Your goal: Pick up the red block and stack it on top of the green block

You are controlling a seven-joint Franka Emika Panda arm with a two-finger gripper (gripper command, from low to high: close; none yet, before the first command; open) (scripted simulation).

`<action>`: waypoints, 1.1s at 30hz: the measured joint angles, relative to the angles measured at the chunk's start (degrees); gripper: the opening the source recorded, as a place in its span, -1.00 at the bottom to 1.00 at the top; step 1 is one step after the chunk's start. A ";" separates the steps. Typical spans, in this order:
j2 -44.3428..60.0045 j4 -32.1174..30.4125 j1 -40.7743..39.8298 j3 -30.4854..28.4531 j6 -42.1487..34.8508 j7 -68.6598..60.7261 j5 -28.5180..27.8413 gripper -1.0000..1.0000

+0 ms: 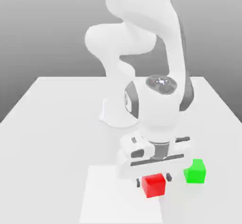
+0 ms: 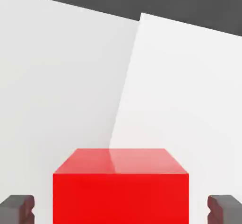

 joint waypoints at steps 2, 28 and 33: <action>0.00 0.00 -0.03 0.01 0.00 0.07 -0.07 -1.00; -19.06 -2.85 13.92 6.80 -16.19 -48.72 4.98 -1.00; -12.61 -2.62 14.92 6.52 -10.07 -51.19 2.86 -1.00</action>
